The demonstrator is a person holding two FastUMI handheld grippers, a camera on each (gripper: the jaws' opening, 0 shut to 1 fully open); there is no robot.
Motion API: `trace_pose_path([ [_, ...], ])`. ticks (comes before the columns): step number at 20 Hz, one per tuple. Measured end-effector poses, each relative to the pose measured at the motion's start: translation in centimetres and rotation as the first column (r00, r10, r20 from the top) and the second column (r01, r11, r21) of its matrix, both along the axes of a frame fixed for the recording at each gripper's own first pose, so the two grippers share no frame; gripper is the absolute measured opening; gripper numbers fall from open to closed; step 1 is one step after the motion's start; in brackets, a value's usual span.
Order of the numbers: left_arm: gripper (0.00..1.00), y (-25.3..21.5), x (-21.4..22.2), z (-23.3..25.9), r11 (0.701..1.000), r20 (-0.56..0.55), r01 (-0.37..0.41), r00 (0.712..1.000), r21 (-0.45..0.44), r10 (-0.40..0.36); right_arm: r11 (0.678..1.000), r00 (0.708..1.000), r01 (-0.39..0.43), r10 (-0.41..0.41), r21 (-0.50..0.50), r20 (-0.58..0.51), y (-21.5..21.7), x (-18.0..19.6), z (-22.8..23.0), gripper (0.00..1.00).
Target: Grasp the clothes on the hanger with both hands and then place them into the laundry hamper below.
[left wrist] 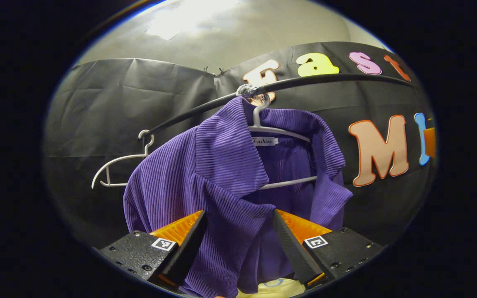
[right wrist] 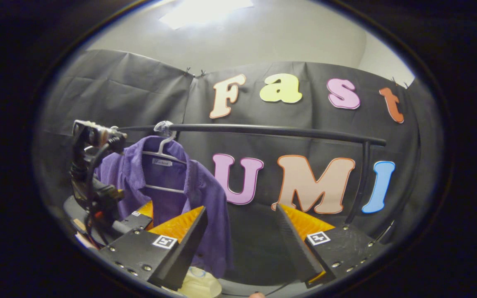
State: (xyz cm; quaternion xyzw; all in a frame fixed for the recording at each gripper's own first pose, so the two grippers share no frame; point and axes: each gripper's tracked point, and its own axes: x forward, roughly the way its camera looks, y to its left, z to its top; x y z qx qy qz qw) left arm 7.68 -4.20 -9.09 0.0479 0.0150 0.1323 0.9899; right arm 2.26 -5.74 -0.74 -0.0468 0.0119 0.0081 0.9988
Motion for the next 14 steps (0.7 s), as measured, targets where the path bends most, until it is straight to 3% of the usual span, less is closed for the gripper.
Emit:
trace_pose_path([
  [9, 0.96, 2.6, 1.2, 1.7, 0.982, 0.124, -0.16, 0.981, 0.095, 0.148, 0.997, 0.997, -0.079, 0.079, -0.005, -0.016, 1.2, 1.1, -1.0, 0.98],
  [11, 0.86, 3.6, 1.2, 1.8, 0.978, 0.122, -0.183, 0.978, 0.098, 0.171, 0.996, 0.995, -0.094, 0.094, -0.009, -0.018, 1.8, 1.2, -1.2, 0.98],
  [12, 0.74, 3.9, 1.2, 1.8, 0.979, 0.121, -0.18, 0.978, 0.097, 0.168, 0.995, 0.995, -0.098, 0.098, -0.012, -0.02, 2.1, 1.2, -1.3, 0.98],
  [13, 0.7, 4.2, 1.1, 1.8, 0.979, 0.116, -0.181, 0.979, 0.098, 0.169, 0.994, 0.994, -0.104, 0.103, -0.016, -0.023, 2.3, 1.3, -1.5, 0.98],
  [14, 0.57, 4.5, 1.1, 1.7, 0.979, 0.108, -0.175, 0.98, 0.101, 0.164, 0.994, 0.994, -0.108, 0.108, -0.019, -0.025, 2.7, 1.2, -1.6, 0.98],
])
